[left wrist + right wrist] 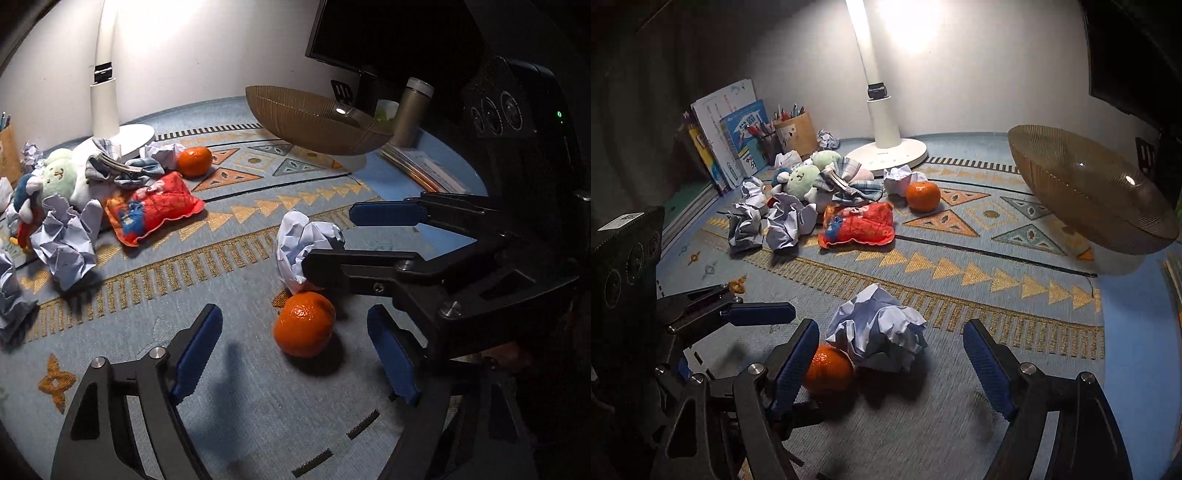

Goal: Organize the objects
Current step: 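Grasp the mandarin with the left gripper while the right gripper grasps a paper ball, then carry both items to the glass bowl and open both grippers over it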

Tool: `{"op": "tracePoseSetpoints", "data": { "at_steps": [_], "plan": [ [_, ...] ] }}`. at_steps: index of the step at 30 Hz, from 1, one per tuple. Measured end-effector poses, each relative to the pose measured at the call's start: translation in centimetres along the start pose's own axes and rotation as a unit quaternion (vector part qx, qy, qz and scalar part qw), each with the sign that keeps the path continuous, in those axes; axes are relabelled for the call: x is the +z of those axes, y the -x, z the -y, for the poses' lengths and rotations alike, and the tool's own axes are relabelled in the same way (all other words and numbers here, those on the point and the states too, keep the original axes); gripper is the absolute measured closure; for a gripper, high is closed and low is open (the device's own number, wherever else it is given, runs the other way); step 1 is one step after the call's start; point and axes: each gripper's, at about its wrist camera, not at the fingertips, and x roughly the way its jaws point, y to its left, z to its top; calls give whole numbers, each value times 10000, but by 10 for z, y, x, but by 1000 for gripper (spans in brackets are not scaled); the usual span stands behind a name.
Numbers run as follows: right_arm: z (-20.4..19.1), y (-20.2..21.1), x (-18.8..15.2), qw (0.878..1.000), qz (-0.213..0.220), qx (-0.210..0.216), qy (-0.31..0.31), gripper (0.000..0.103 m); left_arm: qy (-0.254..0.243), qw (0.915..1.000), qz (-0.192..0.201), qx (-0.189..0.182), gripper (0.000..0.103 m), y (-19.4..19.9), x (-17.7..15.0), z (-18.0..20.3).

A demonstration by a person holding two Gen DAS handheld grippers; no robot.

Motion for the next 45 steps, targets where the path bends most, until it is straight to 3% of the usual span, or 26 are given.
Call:
{"op": "tracePoseSetpoints", "data": {
  "at_steps": [3, 4, 5, 7, 11, 14, 19, 22, 24, 26, 36, 40, 41, 43, 45],
  "plan": [
    [1, -15, 2, 9998, -180, 36, -7, 34, -8, 9999, -169, 17, 46, -9, -1, 1],
    [2, -19, 3, 9996, -209, 176, -50, 40, 4, 9997, -228, 1, 56, -11, -1, 1],
    [3, -20, 3, 9990, -208, 374, -110, 55, 22, 9997, -246, -24, 63, -10, -1, 0],
    [1, -19, 4, 9996, -136, 218, -86, 57, 19, 9997, -193, -156, 71, -6, -2, 0],
    [10, -12, 9, 9997, 33, -20, -256, 59, 87, 9998, -121, 155, 71, 3, -2, -7],
    [14, -5, 14, 9982, 205, -531, -179, 59, 359, 9983, 41, 460, 71, 12, 2, -26],
    [12, -19, 9, 9965, -48, -827, 114, 57, 734, 9941, 143, 784, 71, 13, 5, -55],
    [14, -14, 6, 9970, 9, -779, 31, 49, 869, 9929, 133, 796, 71, 10, 4, -60],
    [18, -7, 3, 9966, 112, -814, -94, 29, 866, 9932, 211, 747, 71, 12, 5, -60],
    [22, -2, 2, 9973, 143, -677, -265, 28, 892, 9932, 186, 731, 71, 12, 3, -61],
    [24, -28, 19, 9960, -121, -706, -534, 28, 914, 9932, 190, 700, 71, 10, 3, -60],
    [28, -40, 22, 9929, -278, -984, -608, 28, 905, 9933, 204, 687, 71, 10, 2, -61],
    [30, -41, 21, 9933, -275, -901, -671, 30, 896, 9934, 198, 690, 71, 10, 2, -60],
    [32, -42, 20, 9946, -267, -694, -730, 50, 885, 9934, 157, 711, 71, 8, 3, -60],
    [31, -40, 20, 9948, -192, -692, -726, 55, 877, 9928, 100, 816, 71, 6, 5, -59]
  ]
}}
